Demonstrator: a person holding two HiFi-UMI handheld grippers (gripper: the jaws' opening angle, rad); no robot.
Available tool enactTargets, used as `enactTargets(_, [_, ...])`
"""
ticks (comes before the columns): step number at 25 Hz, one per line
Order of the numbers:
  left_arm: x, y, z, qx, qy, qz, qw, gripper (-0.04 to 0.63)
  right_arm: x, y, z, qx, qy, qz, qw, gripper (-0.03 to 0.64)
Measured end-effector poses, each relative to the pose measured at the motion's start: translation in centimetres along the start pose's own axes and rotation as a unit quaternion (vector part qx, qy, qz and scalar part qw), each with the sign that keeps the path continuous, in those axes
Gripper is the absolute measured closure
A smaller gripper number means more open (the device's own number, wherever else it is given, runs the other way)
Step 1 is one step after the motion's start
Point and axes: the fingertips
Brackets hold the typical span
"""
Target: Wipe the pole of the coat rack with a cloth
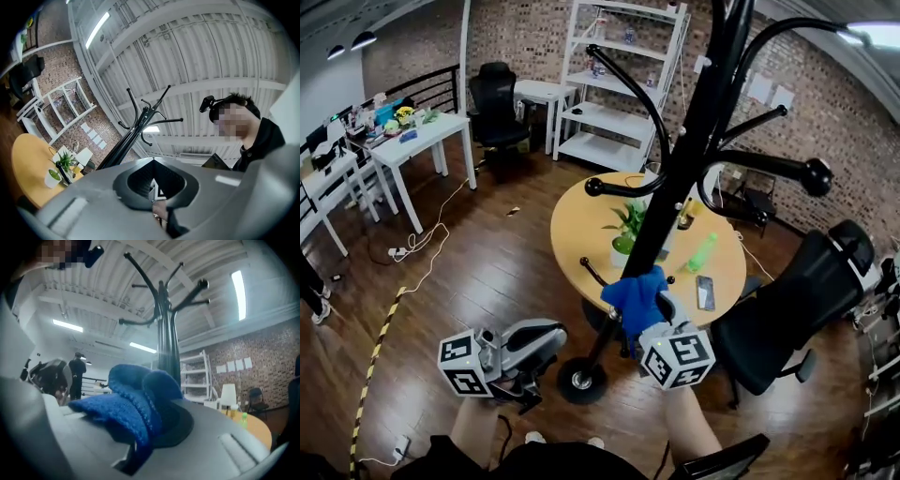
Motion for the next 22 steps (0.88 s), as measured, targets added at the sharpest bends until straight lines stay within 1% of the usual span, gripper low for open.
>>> enactTargets(1, [-0.1,0.0,0.2,-0.002,-0.002,-0.003,1.0,0.595,-2.6,-0.7,0.1,0.015,-0.04,0.011,0.999,0.594])
enactTargets(3, [-0.1,-0.1,0.6,-0.005,-0.003,-0.007,1.0,0.595,-7.5,-1.9,0.0,0.04,-0.117,0.039,0.992,0.594])
enactTargets(4, [-0.1,-0.1,0.7,-0.006,-0.003,-0.009,0.9999,0.595,-9.3,-2.2,-0.2,0.05,-0.146,0.059,0.986,0.594])
enactTargets(5, [-0.2,-0.2,0.9,-0.009,-0.004,-0.011,0.9999,0.595,-10.5,-2.4,-0.6,0.059,-0.164,0.085,0.981,0.594])
enactTargets(7, [-0.5,-0.4,1.2,-0.012,-0.006,-0.015,0.9998,0.595,-11.0,-2.8,-1.8,0.085,-0.182,0.135,0.97,0.594])
enactTargets(8, [-0.6,-0.5,1.3,-0.012,-0.006,-0.016,0.9998,0.595,-10.7,-3.2,-2.5,0.103,-0.19,0.152,0.965,0.594])
enactTargets(10, [-0.7,-0.8,1.4,-0.012,-0.006,-0.017,0.9998,0.595,-9.9,-4.2,-4.1,0.139,-0.203,0.168,0.955,0.594])
enactTargets(12, [-0.7,-0.8,1.5,-0.013,-0.007,-0.017,0.9998,0.595,-9.4,-4.8,-5.0,0.162,-0.203,0.179,0.949,0.594])
enactTargets(14, [-0.6,-0.8,1.5,-0.012,-0.007,-0.015,0.9998,0.595,-9.7,-4.5,-4.5,0.157,-0.195,0.185,0.95,0.594])
enactTargets(15, [-0.5,-0.8,1.5,-0.012,-0.006,-0.014,0.9998,0.595,-10.1,-4.1,-3.8,0.144,-0.189,0.181,0.954,0.594])
enactTargets(17, [-0.3,-0.7,1.3,-0.01,-0.003,-0.011,0.9999,0.595,-10.9,-2.8,-2.2,0.106,-0.168,0.157,0.967,0.594])
enactTargets(19, [-0.1,-0.8,1.2,-0.006,-0.002,-0.008,0.9999,0.595,-10.7,-1.6,-0.9,0.071,-0.129,0.132,0.98,0.594])
enactTargets(22, [0.2,-0.8,0.9,0.0,-0.002,-0.001,1.0,0.595,-8.8,-0.9,-0.2,0.041,-0.076,0.103,0.991,0.594])
Point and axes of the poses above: the fingertips, and each gripper's own axes: z forward along the fingers, y to its right, x out of its top, and after that the axes turned 6 degrees about -z, right-handed
